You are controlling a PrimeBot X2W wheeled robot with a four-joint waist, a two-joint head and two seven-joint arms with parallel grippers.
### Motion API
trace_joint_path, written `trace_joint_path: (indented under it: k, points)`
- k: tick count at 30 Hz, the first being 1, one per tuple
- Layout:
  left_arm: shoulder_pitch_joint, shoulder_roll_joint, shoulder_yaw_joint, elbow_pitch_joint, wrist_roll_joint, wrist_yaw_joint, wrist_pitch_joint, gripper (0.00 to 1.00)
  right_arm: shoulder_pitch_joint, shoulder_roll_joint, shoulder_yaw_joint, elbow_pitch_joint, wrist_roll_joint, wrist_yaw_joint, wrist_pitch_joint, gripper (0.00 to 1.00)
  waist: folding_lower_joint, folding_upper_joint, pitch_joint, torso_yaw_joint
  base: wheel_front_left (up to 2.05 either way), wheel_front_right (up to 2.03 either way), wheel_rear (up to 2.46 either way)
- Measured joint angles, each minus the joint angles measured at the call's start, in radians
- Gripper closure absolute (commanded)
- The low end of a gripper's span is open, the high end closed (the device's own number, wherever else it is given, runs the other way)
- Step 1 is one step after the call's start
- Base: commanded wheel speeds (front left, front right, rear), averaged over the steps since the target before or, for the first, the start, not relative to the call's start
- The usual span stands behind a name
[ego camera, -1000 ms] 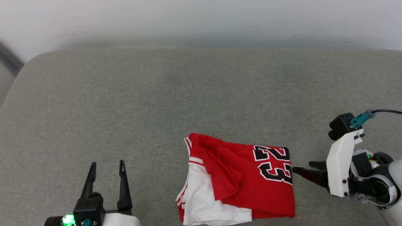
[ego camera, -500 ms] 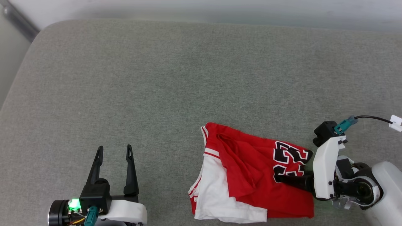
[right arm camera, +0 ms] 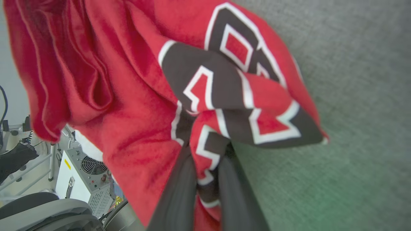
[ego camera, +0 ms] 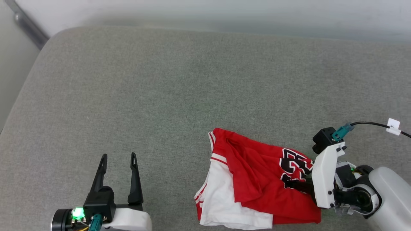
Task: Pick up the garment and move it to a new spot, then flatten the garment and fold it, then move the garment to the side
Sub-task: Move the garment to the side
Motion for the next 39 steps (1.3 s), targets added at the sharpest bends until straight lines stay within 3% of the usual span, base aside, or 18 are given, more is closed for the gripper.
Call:
trace_joint_path:
  k: [6,20,26,30,39]
  points:
    - [0.041,-0.001,0.006,-0.003,0.0,0.007,0.0,0.0,-0.047,-0.051,0.057,-0.086,0.005,-0.001,-0.04,1.0,0.0,0.0,-0.051,-0.035,0.0,0.0,0.0]
    - [0.048,-0.001,0.035,-0.033,-0.002,0.008,0.0,0.0,-0.22,-0.306,0.156,-0.327,-0.077,-0.001,-0.03,1.0,-0.0001,0.0,-0.065,-0.244,0.0,0.0,0.0]
    - [0.004,0.009,0.04,-0.039,0.008,-0.006,0.0,0.0,-0.28,-0.386,0.156,-0.274,-0.167,0.0,-0.082,1.0,0.0,0.0,-0.009,-0.326,0.0,0.0,0.0]
    - [-0.023,0.026,0.036,-0.043,0.017,-0.019,0.0,0.0,-0.331,-0.423,0.156,-0.17,-0.245,-0.001,-0.129,1.0,0.0,0.0,0.041,-0.359,0.0,0.0,0.0]
    - [-0.099,0.067,0.036,-0.066,0.024,-0.028,0.0,0.0,-0.449,-0.426,0.109,0.073,-0.372,0.0,-0.203,1.0,0.0,0.0,0.172,-0.388,0.0,0.0,0.0]
